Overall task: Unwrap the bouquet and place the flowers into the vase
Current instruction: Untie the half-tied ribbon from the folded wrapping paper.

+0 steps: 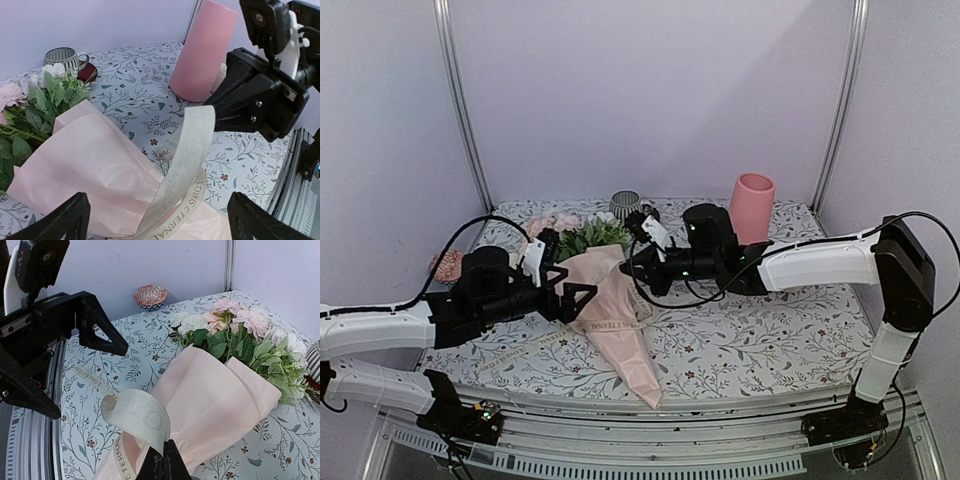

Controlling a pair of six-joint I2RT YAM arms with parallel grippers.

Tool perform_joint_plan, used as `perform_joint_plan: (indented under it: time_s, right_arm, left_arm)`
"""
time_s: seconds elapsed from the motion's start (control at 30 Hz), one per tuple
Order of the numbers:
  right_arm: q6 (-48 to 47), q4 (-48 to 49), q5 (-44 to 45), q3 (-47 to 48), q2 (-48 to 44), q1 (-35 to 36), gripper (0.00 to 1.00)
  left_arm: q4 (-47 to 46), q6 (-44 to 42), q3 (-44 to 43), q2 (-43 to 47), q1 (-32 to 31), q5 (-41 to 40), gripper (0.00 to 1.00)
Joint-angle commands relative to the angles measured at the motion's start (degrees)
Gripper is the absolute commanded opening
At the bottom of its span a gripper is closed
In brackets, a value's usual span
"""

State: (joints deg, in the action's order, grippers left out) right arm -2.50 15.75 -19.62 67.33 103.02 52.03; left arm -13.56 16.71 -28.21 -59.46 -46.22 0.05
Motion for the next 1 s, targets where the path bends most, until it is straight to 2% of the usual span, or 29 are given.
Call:
perform_joint_plan:
  time_s: [0.0, 0.13, 0.37, 0.4, 0.47, 0.5, 0.57, 0.6, 0.77, 0.97]
  right_arm:
    - [-1.3, -0.3, -1.5, 1.5, 1.6, 1.2, 0.04]
    - [-2.2, -0.3, -2.1, 2.4, 1.9, 1.9, 0.04]
    - [-3.1, -0.5, -3.6, 3.9, 2.3, 2.6, 0.04]
    - [-3.2, -0.6, -3.7, 4.0, 2.3, 2.8, 0.04]
    - [-3.5, -1.1, -3.2, 4.2, 2.4, 2.8, 0.06]
    - [-3.5, -1.3, -2.9, 4.2, 2.5, 2.8, 0.07]
    - [-3.6, -1.6, -1.7, 3.8, 2.5, 2.8, 0.11]
    - [-3.6, -1.6, -1.0, 3.4, 2.4, 2.8, 0.13]
    - [-2.9, -1.1, 2.4, 0.1, 2.3, 2.8, 0.26]
    - [-0.8, 0.6, 2.6, -3.8, 2.1, 1.8, 0.35]
  left_arm:
    - [2.9, -1.7, -3.1, -1.3, 2.9, 5.9, 0.98]
    - [3.5, -3.8, -4.3, -3.6, 3.3, 9.9, 0.97]
    - [3.1, -4.7, -6.4, -8.7, 3.3, 11.9, 0.84]
    - [3.1, -4.8, -6.7, -9.2, 3.3, 11.8, 0.78]
    - [3.0, -4.9, -7.2, -9.6, 3.4, 11.9, 0.58]
    - [3.0, -4.9, -7.3, -9.4, 3.3, 11.4, 0.42]
    - [3.1, -4.6, -6.9, -8.5, 3.4, 9.7, 0.04]
    - [3.1, -4.6, -6.6, -7.7, 3.4, 9.0, 0.00]
    - [2.9, -3.7, -3.2, -3.3, 3.5, 5.9, 0.00]
    - [3.2, -3.0, 0.0, 1.1, 3.6, 3.1, 0.00]
